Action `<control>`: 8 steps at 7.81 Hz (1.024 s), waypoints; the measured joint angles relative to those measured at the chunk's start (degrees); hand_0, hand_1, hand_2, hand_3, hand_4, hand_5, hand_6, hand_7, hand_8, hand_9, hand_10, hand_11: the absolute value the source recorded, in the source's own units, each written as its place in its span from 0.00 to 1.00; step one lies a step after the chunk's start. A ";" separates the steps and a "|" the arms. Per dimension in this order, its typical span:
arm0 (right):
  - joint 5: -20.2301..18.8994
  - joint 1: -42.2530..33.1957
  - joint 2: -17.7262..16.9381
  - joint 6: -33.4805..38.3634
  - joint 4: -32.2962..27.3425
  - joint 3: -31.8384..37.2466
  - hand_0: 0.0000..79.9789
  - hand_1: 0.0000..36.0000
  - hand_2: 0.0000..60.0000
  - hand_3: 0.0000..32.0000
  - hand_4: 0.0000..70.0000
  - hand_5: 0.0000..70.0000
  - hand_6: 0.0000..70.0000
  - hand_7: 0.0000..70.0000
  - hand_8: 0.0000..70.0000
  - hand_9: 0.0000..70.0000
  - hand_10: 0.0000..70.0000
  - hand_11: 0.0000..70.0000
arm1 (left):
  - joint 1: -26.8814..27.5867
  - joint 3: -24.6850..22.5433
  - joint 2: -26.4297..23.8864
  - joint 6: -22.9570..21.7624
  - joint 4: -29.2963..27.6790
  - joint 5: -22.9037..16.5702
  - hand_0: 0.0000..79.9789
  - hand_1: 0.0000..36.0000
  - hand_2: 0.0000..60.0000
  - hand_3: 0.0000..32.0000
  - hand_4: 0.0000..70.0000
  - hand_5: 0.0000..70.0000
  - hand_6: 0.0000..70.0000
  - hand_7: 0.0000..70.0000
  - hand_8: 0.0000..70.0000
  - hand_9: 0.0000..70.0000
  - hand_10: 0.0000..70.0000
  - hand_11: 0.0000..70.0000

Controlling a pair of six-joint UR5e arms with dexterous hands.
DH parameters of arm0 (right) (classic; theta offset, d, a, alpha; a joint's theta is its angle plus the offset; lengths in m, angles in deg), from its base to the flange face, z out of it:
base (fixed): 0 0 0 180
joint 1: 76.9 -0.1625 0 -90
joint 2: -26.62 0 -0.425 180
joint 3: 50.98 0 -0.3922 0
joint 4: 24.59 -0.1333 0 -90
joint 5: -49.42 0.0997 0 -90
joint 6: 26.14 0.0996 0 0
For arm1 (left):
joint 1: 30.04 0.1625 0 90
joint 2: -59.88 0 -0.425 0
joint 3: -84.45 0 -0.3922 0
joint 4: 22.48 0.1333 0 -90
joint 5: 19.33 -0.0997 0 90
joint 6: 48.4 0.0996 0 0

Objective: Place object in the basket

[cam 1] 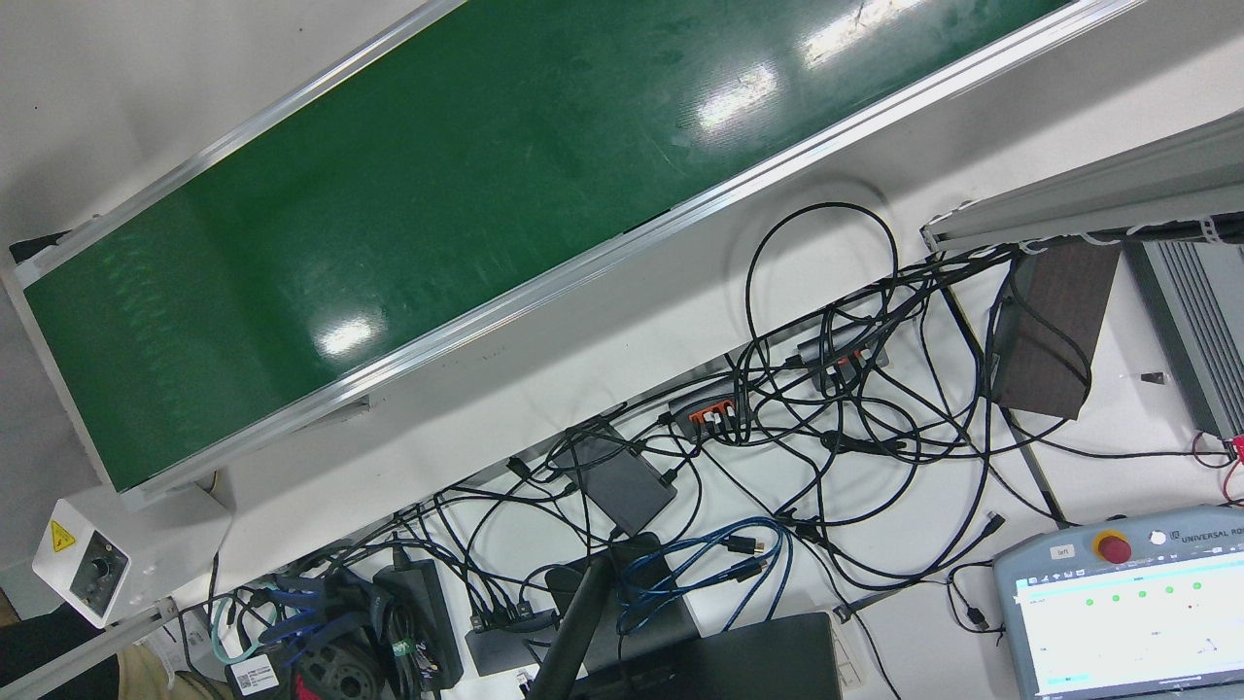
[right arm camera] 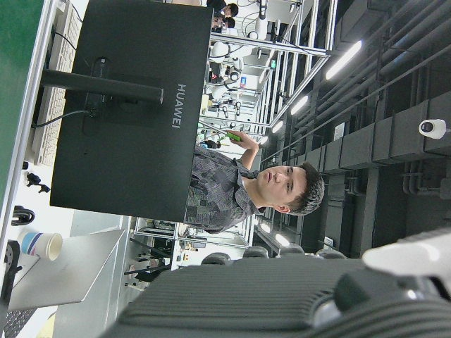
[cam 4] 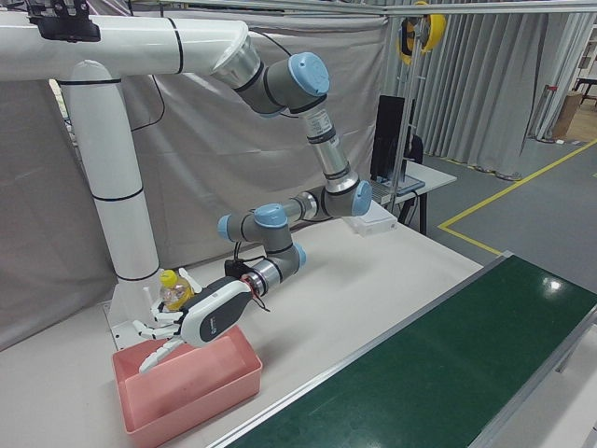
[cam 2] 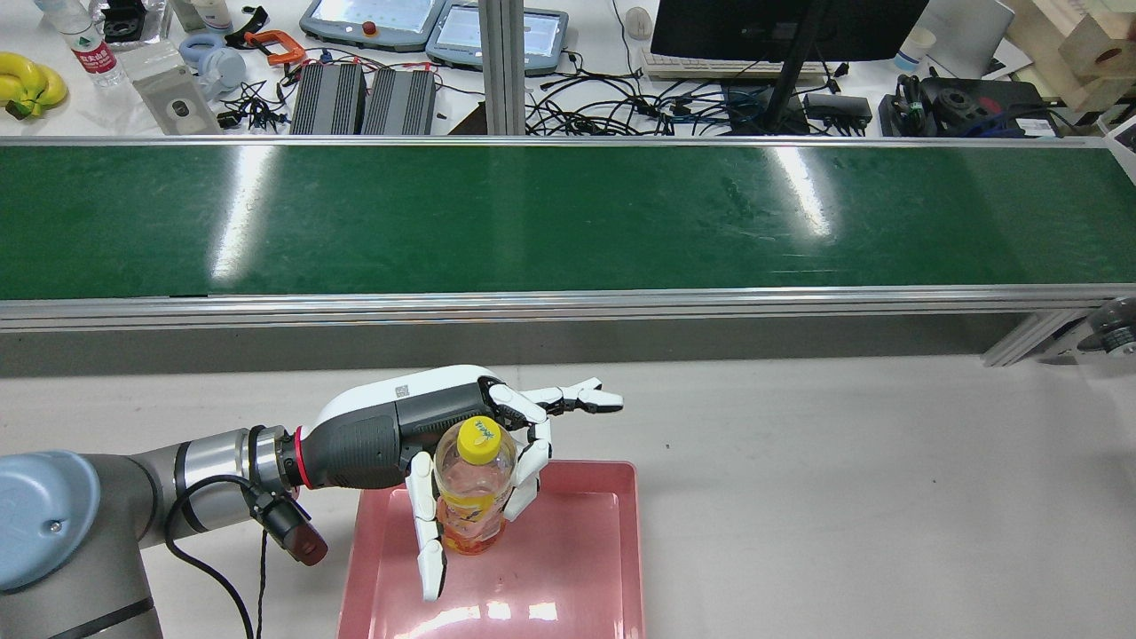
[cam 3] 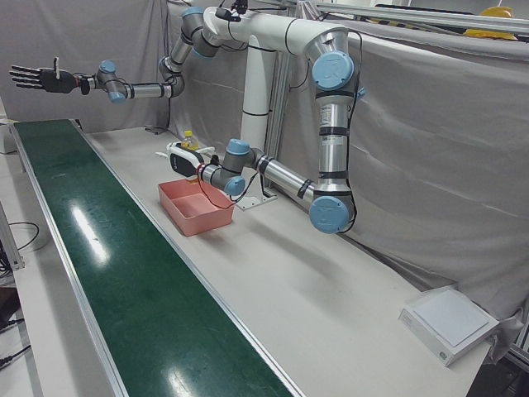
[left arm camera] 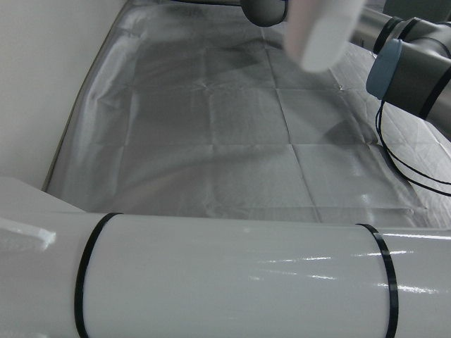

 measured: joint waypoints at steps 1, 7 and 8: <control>0.03 0.00 0.00 0.00 0.00 0.00 0.00 0.00 0.00 0.00 0.00 0.00 0.00 0.00 0.00 0.00 0.00 0.00 | 0.03 -0.08 -0.06 -0.12 -0.10 0.03 1.00 0.44 0.00 0.00 0.00 0.00 0.00 0.07 0.00 0.00 0.01 0.05; 0.07 0.00 0.00 0.00 0.00 0.00 0.00 0.00 0.00 0.00 0.00 0.00 0.00 0.00 0.00 0.00 0.00 0.00 | -0.27 -0.07 -0.58 -0.57 -0.29 0.09 1.00 0.45 0.00 0.00 0.00 0.00 0.00 0.05 0.00 0.00 0.00 0.03; 0.08 0.00 0.00 0.00 0.00 0.00 0.00 0.00 0.00 0.00 0.00 0.00 0.00 0.00 0.00 0.00 0.00 0.00 | -0.28 -0.07 -0.73 -0.59 -0.29 0.09 1.00 0.45 0.00 0.00 0.00 0.00 0.00 0.05 0.00 0.00 0.00 0.03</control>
